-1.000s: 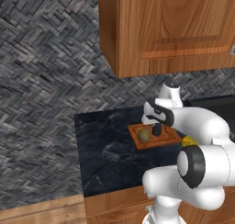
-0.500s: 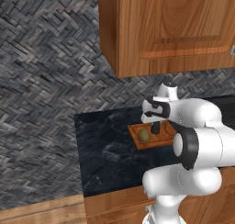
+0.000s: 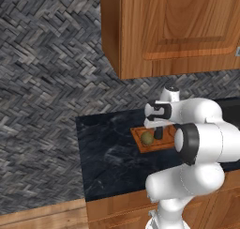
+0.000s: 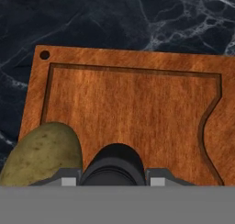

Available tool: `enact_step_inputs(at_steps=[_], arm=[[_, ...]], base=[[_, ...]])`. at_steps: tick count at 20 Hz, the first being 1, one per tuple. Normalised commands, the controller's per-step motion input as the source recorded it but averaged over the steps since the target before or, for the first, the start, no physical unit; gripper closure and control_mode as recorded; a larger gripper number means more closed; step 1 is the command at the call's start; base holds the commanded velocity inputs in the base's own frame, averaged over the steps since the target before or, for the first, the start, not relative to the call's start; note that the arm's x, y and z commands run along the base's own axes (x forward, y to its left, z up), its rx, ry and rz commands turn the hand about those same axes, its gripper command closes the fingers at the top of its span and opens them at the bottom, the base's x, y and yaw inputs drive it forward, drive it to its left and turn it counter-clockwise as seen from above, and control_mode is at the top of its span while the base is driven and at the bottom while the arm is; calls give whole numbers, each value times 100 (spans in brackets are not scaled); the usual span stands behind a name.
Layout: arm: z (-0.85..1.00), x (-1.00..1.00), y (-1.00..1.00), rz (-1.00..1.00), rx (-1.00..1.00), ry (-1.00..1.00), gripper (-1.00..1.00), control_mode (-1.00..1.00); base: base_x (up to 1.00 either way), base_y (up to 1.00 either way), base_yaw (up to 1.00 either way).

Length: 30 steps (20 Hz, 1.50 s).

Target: Retrieve the reheated potato from the microwave, then place the potato, cheese, and condiment on the cutting board.

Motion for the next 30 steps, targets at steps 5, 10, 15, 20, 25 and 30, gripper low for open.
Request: enact_step_inputs(at_steps=[5,10,15,20,25,30], arm=[[-18,-5,0,1,0,0,100,-100],[-17,-4,0,0,0,0,100,-100],[-14,-1,0,0,0,0,100,-100],[-9,0,0,0,0,0,100,-100],[-6,2,-1,0,0,-1,100,-100],[-14,-1,0,0,0,0,-100,-100]], base=[[0,0,0],[0,0,0],[0,0,0],[0,0,0],[0,0,0],[0,0,0]])
